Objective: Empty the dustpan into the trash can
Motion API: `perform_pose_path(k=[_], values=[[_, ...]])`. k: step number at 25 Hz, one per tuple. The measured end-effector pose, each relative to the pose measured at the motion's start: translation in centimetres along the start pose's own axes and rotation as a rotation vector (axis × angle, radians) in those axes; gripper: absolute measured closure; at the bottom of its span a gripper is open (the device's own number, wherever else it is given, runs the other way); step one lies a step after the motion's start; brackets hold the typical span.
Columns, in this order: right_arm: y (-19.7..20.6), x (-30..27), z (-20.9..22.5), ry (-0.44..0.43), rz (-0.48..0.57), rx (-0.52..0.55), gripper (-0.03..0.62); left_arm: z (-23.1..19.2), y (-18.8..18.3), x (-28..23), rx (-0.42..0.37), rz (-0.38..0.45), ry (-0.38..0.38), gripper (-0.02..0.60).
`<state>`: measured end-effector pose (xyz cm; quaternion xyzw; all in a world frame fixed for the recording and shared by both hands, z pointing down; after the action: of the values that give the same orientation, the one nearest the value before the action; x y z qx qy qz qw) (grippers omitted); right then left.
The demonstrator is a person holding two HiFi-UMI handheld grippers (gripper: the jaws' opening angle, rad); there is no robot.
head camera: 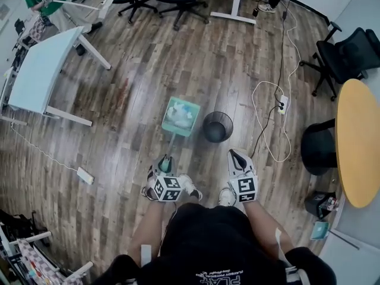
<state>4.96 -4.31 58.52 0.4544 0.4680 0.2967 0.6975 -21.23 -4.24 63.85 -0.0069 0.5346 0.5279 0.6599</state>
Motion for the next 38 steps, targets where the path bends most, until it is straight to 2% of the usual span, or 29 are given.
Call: perform_pose_path(k=[4,15,18,26,31,35,38], values=[[0.0,2.7,1.8,-0.016,0.017,0.008,0.571,2.3,-2.0,2.4,-0.121,0.023,-0.041,0.485],[-0.7,8.2,6.1,-0.032,0.096,0.016,0.571,8.1,-4.6,7.2,-0.342,0.039,-0.072,0.482],[-0.7,9.2,6.7,-0.03,0.107,0.006,0.571,10.0,-5.0,7.8,-0.448,0.04,-0.076,0.48],[0.6,11.2,7.4,-0.038,0.11,0.007,0.571,14.2,-6.1,7.5,-0.813,0.049,-0.075,0.476],[1.3,12.2,7.7,-0.047,0.108,0.012,0.571,15.8,-6.9,6.9,-0.987,0.059,-0.078,0.465],[1.6,12.9,7.8,-0.051,0.105,0.014,0.571,18.1,-7.4,6.6,-1.123,0.056,-0.008,0.468],[1.7,13.2,7.6,-0.057,0.102,0.019,0.571,19.9,-7.7,6.1,-1.176,0.074,0.01,0.476]])
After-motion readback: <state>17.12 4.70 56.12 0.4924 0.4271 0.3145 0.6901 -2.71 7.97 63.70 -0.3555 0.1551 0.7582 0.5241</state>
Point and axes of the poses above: the fingertips, and each gripper's own axes: x backward along the fingers, z to its right, y out of its underside, the point moved 4 cm from there along x, backward along the fingers, and after that the axes turned 10 degrees about -x, right-handed, at the moved point
